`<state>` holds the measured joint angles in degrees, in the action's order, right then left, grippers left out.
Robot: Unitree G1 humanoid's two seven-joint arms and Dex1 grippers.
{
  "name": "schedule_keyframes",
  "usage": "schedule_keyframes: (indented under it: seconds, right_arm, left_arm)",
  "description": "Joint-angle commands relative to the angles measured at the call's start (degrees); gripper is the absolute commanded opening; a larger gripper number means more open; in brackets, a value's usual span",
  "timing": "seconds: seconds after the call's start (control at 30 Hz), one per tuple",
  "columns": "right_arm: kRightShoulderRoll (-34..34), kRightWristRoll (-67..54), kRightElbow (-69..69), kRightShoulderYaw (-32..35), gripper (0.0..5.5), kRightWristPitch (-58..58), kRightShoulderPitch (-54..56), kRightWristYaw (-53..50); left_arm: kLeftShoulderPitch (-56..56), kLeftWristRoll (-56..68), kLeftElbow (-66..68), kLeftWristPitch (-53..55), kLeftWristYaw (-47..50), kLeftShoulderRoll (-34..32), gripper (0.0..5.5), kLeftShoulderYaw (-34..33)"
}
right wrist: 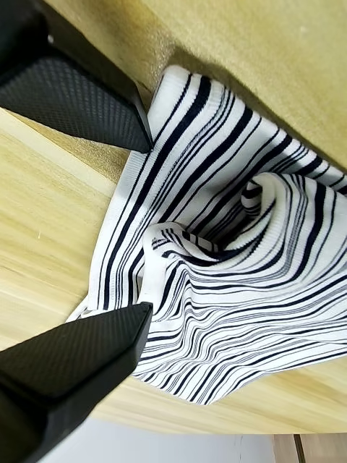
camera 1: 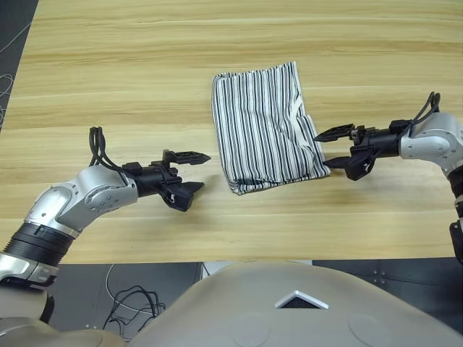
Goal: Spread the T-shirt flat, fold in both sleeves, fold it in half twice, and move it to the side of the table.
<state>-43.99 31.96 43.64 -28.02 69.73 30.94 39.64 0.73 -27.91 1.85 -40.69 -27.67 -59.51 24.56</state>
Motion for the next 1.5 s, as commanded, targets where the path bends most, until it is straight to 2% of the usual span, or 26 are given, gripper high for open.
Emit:
schedule_keyframes:
  seconds: [0.03,0.17,0.3,0.4,0.53,0.63,1.1,1.5]
  right_arm:
    - [-0.1,1.2,0.9,-1.1,3.84,1.1,0.8,-1.6]
    - [0.6,-19.2,-2.7,1.5,3.84,-3.0,3.4,2.7]
    - [-0.6,-24.4,-1.6,2.2,3.84,-5.2,5.0,7.1]
    - [-1.4,-22.9,1.4,2.7,3.84,-4.7,5.4,8.1]
    - [-2.6,-13.2,8.4,-0.2,3.84,-6.6,5.7,8.3]
    - [-2.3,-10.6,9.0,-1.3,3.84,-5.9,4.4,9.1]
    - [-0.4,-16.0,-1.5,-4.2,3.84,-8.5,-4.6,15.1]
    - [3.0,-15.8,-2.8,-5.1,3.84,-8.3,-4.6,14.2]
  left_arm:
    - [-0.3,-3.1,0.8,0.6,-2.7,2.2,4.14,1.3]
    - [1.0,-4.2,2.5,0.3,-3.1,4.3,4.14,1.7]
    - [3.3,-5.1,5.0,-0.3,-3.3,6.2,4.14,2.5]
    - [4.5,-5.1,6.2,-0.8,-3.8,7.3,4.14,2.9]
    - [5.4,-4.3,6.2,-0.9,-4.7,8.3,4.14,3.5]
    - [5.1,-3.1,5.3,-0.8,-6.3,8.4,4.14,3.7]
    - [5.4,0.4,4.1,0.6,-11.9,10.9,4.14,5.2]
    - [6.9,-1.3,7.1,-0.6,-11.2,13.0,4.14,6.2]
